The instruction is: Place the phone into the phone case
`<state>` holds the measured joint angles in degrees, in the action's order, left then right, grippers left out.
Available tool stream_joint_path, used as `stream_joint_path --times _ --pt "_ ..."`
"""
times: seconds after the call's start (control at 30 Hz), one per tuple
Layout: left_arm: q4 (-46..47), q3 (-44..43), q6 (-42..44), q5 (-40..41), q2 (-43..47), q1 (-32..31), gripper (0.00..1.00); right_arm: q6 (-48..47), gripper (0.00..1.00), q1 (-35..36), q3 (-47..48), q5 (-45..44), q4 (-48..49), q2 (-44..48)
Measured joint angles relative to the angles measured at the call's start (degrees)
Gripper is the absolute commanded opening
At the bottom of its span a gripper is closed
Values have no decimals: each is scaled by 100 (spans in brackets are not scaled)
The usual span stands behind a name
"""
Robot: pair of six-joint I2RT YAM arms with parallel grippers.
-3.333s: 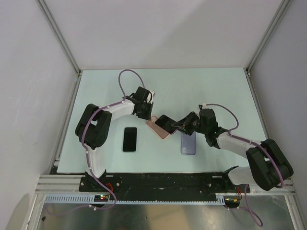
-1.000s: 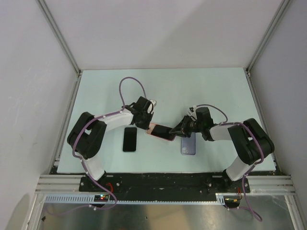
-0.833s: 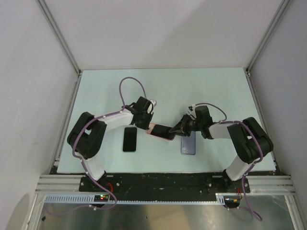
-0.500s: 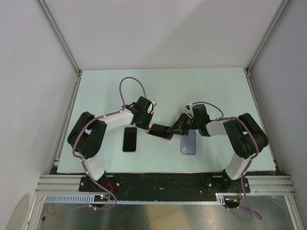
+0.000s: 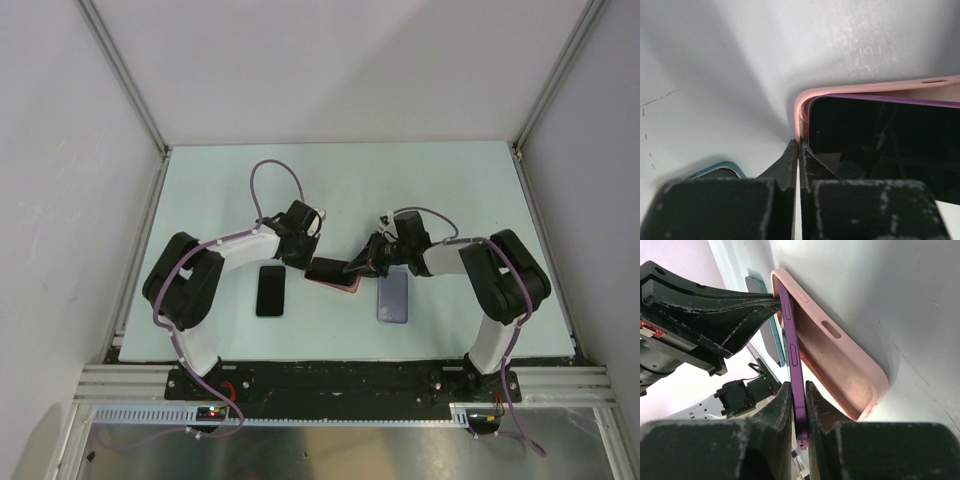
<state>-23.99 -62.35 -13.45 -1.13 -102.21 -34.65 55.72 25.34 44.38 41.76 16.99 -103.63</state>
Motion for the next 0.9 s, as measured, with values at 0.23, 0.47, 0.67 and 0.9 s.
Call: stream_joint_path --times 0.23,0.47,0.67,0.9 --pt "-13 -2 -4 52 0 0 27 -203 0 2 162 -26 -321 -28" --pt "-114 4 -39 553 57 39 53 -348 0 11 280 -52 -542 -35" --pt "39 9 -376 520 463 90 45 -352 0 76 348 -111 -509 -116" --pt "291 9 -619 479 658 199 17 -352 0 87 356 -136 -507 -127"
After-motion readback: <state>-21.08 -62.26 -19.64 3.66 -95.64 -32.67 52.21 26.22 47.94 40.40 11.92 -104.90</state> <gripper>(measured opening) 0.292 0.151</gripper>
